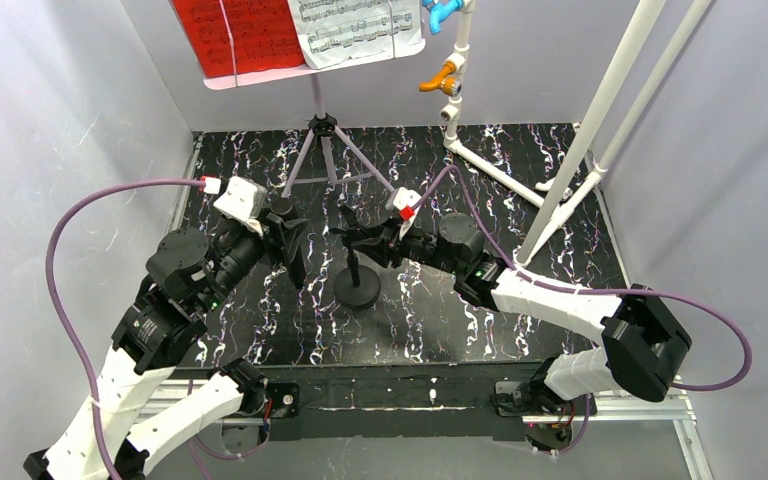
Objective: Set up the instrument practice props
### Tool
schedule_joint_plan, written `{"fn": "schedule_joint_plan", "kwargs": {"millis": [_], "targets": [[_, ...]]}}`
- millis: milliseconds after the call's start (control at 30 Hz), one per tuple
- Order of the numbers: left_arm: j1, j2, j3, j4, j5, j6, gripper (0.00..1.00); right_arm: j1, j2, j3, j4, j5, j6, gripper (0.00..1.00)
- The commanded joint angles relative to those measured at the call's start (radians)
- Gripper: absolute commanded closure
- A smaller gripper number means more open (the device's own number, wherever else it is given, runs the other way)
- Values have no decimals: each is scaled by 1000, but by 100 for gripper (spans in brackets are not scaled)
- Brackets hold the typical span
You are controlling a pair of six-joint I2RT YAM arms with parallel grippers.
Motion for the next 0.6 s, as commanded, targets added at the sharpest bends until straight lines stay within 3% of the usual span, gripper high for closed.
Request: {"fn": "schedule_joint_plan", "kwargs": {"millis": [0, 267, 567], "targets": [[5, 30, 33, 52, 2, 53, 100, 3, 9, 22, 6, -14, -39, 99], [4, 183, 140, 170, 31, 280, 100, 3, 13, 33, -13, -45, -78, 99], [4, 266, 184, 279, 311, 316, 100, 3, 14, 38, -11, -46, -73, 99]]}}
